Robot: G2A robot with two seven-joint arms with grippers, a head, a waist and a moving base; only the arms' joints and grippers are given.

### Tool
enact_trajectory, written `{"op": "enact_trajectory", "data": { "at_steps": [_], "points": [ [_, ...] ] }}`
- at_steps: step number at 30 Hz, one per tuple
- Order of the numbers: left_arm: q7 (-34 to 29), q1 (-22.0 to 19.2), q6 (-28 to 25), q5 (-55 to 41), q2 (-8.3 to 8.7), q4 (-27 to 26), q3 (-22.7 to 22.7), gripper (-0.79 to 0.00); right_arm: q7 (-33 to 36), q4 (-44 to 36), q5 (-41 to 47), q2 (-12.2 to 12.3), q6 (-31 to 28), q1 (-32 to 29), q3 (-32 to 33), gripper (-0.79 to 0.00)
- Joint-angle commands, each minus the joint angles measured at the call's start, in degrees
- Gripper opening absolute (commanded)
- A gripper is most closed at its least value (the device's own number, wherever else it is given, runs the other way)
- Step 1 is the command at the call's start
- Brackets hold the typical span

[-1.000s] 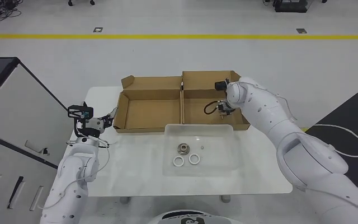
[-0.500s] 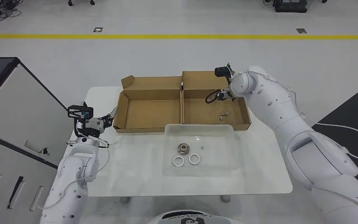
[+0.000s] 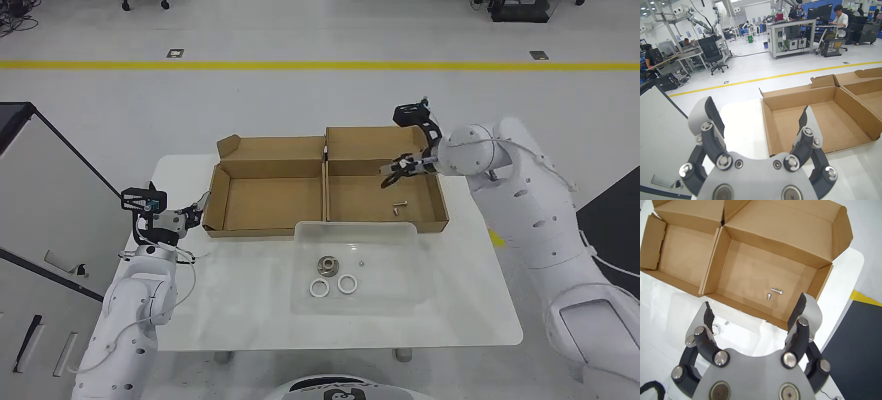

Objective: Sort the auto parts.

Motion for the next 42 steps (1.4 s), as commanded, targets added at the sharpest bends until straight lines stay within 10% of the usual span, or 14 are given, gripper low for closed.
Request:
{"op": "enact_trajectory", "data": {
  "at_steps": [1, 22, 42],
  "points": [
    [0.0, 0.0, 0.0, 0.0, 0.00, 0.0, 0.0, 0.000, 1.5, -4.1, -0.3, 0.6, 0.1, -2.0, 1.8, 0.000],
    [0.0, 0.0, 0.0, 0.0, 0.00, 0.0, 0.0, 0.000, 5.2, -14.0, 3.0, 1.9, -0.8, -8.0, 6.1, 0.000],
    [0.0, 0.0, 0.0, 0.0, 0.00, 0.0, 0.0, 0.000, 10.3, -15.3, 6.2, 2.2, -21.9, -4.5, -9.8, 0.000]
  ]
}}
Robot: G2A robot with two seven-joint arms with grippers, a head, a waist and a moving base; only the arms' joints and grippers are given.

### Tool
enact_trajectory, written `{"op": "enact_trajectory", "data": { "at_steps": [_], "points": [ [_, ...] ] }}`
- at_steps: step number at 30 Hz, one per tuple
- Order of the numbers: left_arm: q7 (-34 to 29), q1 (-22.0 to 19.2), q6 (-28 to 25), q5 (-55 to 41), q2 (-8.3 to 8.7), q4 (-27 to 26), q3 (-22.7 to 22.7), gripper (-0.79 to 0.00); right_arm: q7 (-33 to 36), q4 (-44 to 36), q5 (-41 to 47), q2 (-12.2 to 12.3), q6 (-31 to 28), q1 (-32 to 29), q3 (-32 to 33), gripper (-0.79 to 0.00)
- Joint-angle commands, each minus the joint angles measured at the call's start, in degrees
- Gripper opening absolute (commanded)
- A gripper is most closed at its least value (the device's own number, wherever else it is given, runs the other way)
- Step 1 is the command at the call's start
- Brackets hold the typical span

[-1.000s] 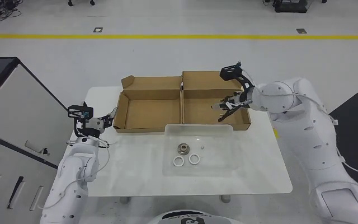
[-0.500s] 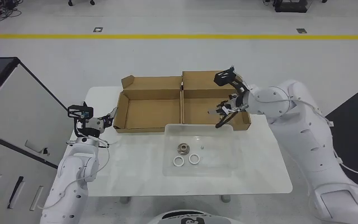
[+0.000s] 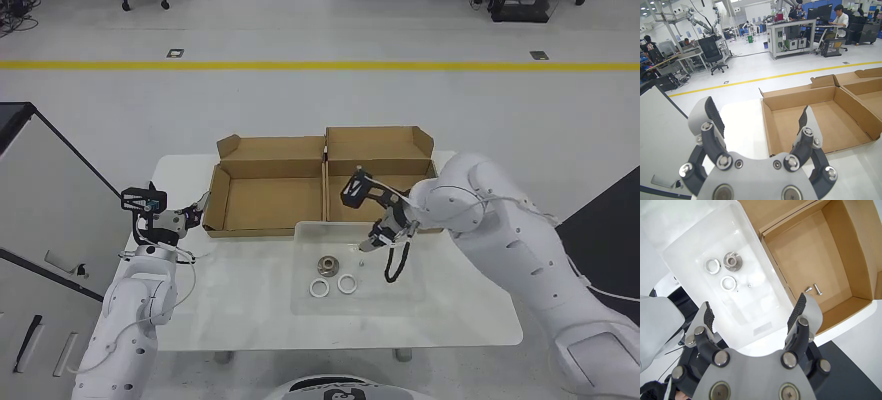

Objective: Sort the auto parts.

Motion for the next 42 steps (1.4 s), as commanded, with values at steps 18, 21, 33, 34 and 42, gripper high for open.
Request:
{"op": "enact_trajectory", "data": {
  "at_steps": [18, 21, 33, 34, 42],
  "points": [
    [0.0, 0.0, 0.0, 0.0, 0.00, 0.0, 0.0, 0.000, -1.2, 2.0, 2.3, 0.0, -5.7, 2.5, -10.0, 0.000],
    [0.0, 0.0, 0.0, 0.0, 0.00, 0.0, 0.0, 0.000, -1.9, 3.0, 2.9, 0.3, -6.4, 5.9, -15.6, 0.000],
    [0.0, 0.0, 0.0, 0.0, 0.00, 0.0, 0.0, 0.000, -5.8, 7.0, 10.1, 1.5, -10.3, 17.3, -30.0, 0.000],
    [0.0, 0.0, 0.0, 0.0, 0.00, 0.0, 0.0, 0.000, -5.8, 7.0, 10.1, 1.5, -10.3, 17.3, -30.0, 0.000],
    [0.0, 0.0, 0.0, 0.0, 0.00, 0.0, 0.0, 0.000, -7.4, 10.0, 7.7, 1.2, -11.8, 16.4, -30.9, 0.000]
  ]
}}
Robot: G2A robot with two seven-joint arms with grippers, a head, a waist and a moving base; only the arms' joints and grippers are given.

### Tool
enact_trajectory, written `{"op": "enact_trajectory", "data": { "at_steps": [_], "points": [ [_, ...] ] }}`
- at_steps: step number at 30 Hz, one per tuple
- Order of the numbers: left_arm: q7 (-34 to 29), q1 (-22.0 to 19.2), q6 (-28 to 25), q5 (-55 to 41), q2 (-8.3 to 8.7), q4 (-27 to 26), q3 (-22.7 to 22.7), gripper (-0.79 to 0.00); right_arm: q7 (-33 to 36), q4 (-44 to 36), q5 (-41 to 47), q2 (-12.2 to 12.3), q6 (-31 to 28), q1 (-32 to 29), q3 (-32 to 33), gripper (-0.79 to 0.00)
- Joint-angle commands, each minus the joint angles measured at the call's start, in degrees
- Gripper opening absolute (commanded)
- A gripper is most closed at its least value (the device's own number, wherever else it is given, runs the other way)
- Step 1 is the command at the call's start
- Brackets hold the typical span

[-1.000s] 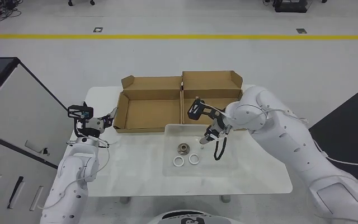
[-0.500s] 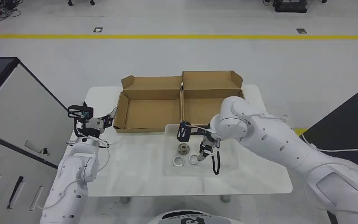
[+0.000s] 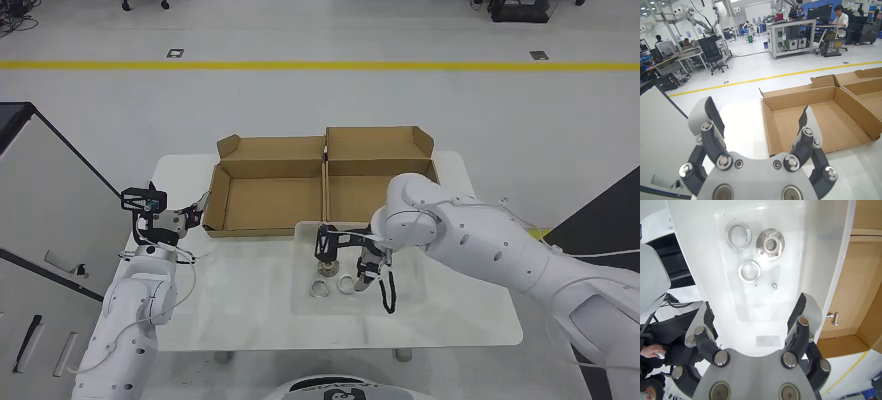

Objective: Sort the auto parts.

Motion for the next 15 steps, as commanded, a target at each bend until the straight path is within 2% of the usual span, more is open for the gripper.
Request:
{"op": "enact_trajectory", "data": {
  "at_steps": [1, 9, 12, 15],
  "points": [
    [0.0, 0.0, 0.0, 0.0, 0.00, 0.0, 0.0, 0.000, -0.6, 1.3, -0.5, -0.3, -0.7, 0.1, -0.3, 0.000],
    [0.0, 0.0, 0.0, 0.0, 0.00, 0.0, 0.0, 0.000, -2.7, 6.6, -0.6, -1.9, -2.8, 1.1, -3.6, 0.000],
    [0.0, 0.0, 0.0, 0.0, 0.00, 0.0, 0.0, 0.000, -3.3, 8.3, -0.1, -2.4, -3.5, 1.5, -4.5, -0.105],
    [0.0, 0.0, 0.0, 0.0, 0.00, 0.0, 0.0, 0.000, -3.9, 9.7, 0.2, -3.0, -4.1, 1.8, -5.4, -0.148]
  ]
}}
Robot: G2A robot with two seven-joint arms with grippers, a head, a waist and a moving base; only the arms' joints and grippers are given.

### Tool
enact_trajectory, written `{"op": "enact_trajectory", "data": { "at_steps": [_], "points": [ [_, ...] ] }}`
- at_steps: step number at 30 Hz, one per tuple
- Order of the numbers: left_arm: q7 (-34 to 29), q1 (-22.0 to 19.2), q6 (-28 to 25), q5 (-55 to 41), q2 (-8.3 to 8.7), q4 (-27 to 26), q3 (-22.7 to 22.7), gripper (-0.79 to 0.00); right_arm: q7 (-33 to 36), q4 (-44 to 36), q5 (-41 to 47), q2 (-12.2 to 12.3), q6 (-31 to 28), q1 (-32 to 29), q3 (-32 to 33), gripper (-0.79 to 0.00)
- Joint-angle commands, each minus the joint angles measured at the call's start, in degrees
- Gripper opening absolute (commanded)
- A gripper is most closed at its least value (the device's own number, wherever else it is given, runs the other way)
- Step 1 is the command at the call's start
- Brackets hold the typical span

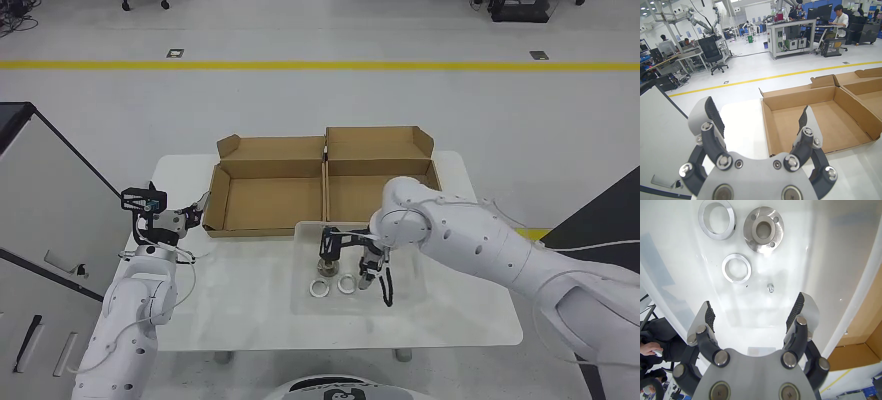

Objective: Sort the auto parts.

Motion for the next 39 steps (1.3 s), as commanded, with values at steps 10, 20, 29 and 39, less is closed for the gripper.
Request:
{"op": "enact_trajectory", "data": {
  "at_steps": [10, 20, 29, 39],
  "points": [
    [0.0, 0.0, 0.0, 0.0, 0.00, 0.0, 0.0, 0.000, -1.1, 3.2, -0.6, -1.7, -1.1, 1.0, -2.6, -0.320],
    [0.0, 0.0, 0.0, 0.0, 0.00, 0.0, 0.0, 0.000, -2.0, 3.3, -5.5, -2.8, -0.1, 0.8, -2.9, -0.400],
    [0.0, 0.0, 0.0, 0.0, 0.00, 0.0, 0.0, 0.000, -2.4, 3.8, -9.4, -3.8, 1.6, 0.1, -2.9, -0.434],
    [0.0, 0.0, 0.0, 0.0, 0.00, 0.0, 0.0, 0.000, -2.8, 5.8, -10.6, -4.6, 1.6, -0.6, -2.3, -0.453]
  ]
}}
